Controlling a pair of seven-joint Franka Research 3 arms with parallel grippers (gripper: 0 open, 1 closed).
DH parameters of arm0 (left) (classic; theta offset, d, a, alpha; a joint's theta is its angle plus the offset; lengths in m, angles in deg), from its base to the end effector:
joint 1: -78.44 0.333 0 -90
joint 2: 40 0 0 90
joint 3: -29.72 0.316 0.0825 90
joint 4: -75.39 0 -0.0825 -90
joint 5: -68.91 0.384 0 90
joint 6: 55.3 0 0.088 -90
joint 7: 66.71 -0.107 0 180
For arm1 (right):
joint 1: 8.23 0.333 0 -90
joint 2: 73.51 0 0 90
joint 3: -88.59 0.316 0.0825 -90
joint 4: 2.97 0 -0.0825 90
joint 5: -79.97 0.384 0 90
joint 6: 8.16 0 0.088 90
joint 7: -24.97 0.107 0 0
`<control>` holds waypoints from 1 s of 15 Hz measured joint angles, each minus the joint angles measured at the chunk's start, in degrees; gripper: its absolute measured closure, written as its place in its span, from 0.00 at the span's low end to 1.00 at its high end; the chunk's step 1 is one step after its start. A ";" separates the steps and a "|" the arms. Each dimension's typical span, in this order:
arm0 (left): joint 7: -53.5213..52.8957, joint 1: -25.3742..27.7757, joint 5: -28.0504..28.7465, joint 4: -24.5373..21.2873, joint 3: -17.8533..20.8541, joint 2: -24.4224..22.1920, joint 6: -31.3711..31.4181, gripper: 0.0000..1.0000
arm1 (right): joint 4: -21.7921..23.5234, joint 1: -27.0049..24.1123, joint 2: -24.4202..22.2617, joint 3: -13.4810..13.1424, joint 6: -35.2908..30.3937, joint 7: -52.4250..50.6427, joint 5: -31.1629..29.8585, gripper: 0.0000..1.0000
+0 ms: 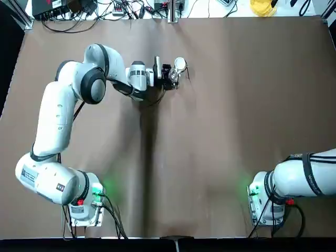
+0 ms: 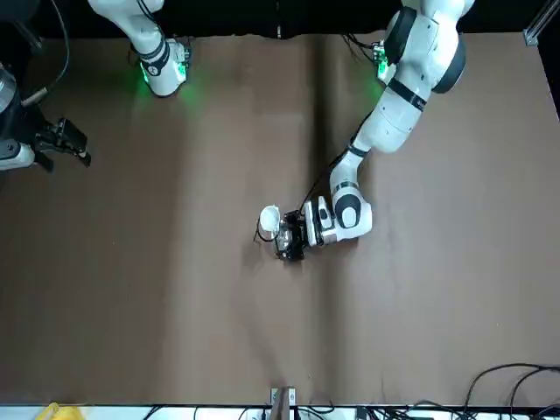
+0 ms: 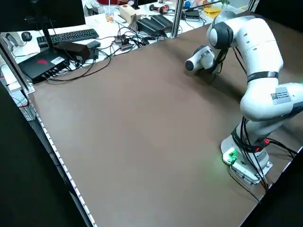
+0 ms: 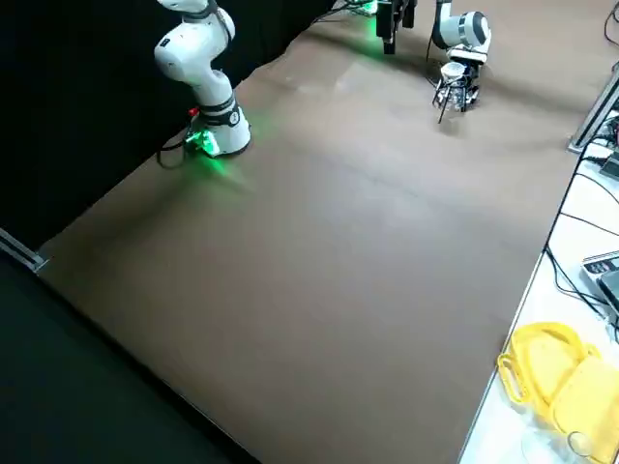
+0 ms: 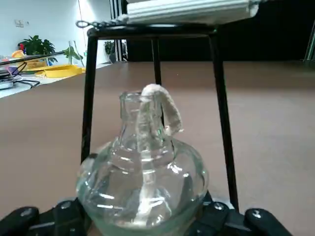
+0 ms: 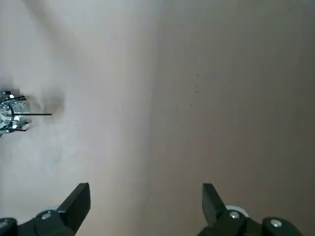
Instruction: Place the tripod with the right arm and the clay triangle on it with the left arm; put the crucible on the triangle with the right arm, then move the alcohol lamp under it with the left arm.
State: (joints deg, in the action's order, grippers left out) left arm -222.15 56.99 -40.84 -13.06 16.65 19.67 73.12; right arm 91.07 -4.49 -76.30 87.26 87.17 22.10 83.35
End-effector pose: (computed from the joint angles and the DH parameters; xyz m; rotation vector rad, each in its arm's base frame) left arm 0.5514 -0.3910 0.0478 1.4607 -1.3359 1.1863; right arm 0.5474 0.0285 0.6264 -3.0769 -0.1366 -0.1101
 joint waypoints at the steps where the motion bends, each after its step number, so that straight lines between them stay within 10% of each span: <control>1: -0.01 0.16 0.00 0.04 0.03 0.00 0.00 0.19 | 0.00 0.00 0.00 0.00 0.00 0.00 0.00 0.00; 15: -0.07 2.15 0.07 0.40 0.32 -0.01 -0.03 0.27 | 0.21 0.56 0.00 0.06 -0.13 -0.01 0.00 0.00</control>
State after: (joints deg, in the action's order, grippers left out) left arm -222.22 59.14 -40.77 -12.66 16.97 19.66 73.09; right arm 91.28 -3.93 -76.29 87.33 87.04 22.09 83.35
